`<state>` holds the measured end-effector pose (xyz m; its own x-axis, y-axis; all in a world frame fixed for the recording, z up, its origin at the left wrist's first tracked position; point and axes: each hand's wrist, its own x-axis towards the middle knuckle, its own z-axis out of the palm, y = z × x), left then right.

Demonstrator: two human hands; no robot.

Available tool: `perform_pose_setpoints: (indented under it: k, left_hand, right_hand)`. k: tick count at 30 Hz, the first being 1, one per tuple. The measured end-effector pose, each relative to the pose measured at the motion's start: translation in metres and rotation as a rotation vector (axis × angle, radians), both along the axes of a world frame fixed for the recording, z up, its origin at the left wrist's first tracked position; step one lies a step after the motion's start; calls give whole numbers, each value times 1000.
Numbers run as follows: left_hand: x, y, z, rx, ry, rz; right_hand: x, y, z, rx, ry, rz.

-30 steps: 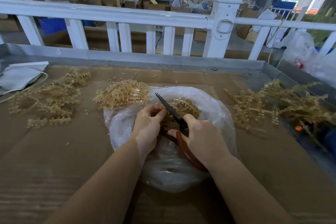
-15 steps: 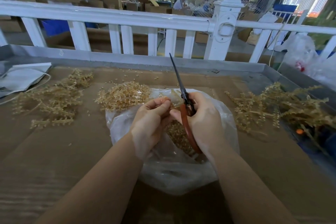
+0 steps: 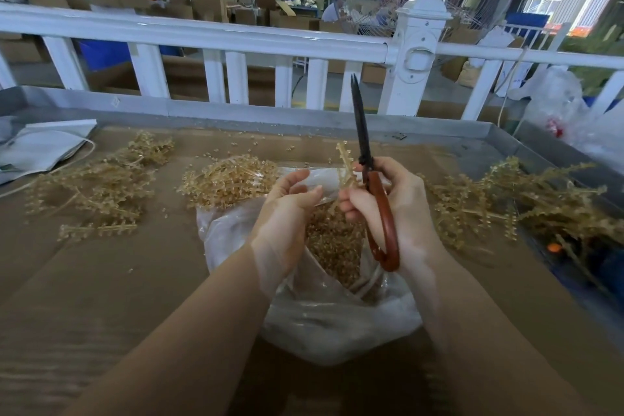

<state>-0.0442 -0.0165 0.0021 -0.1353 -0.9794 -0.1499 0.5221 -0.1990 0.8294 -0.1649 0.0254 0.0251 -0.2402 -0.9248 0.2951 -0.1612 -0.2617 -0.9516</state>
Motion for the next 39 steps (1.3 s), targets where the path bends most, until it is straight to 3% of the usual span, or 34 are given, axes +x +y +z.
perform_pose_setpoints:
  k: [5, 10, 13, 21, 26, 29, 34, 39]
  left_hand:
    - [-2, 0, 2, 62, 87, -75]
    - [3, 0, 1, 182, 158, -258]
    - [5, 0, -3, 183, 199, -254]
    - [4, 1, -4, 83, -16, -371]
    - [3, 3, -3, 41, -25, -360]
    - [3, -2, -8, 59, -13, -257]
    - [6, -6, -11, 108, 48, -116]
    - [8, -5, -14, 125, 176, -51]
  right_hand:
    - [-4, 1, 9, 21, -261, 121]
    - [-7, 1, 7, 12, -328, 179]
    - [-7, 1, 4, 44, -297, 142]
    - [-5, 1, -7, 153, -205, 65]
    - [-6, 2, -9, 179, -139, 58]
    - [-9, 5, -13, 158, -43, 20]
    - [-12, 7, -21, 76, 388, -121]
    - [-9, 12, -25, 73, 558, -125]
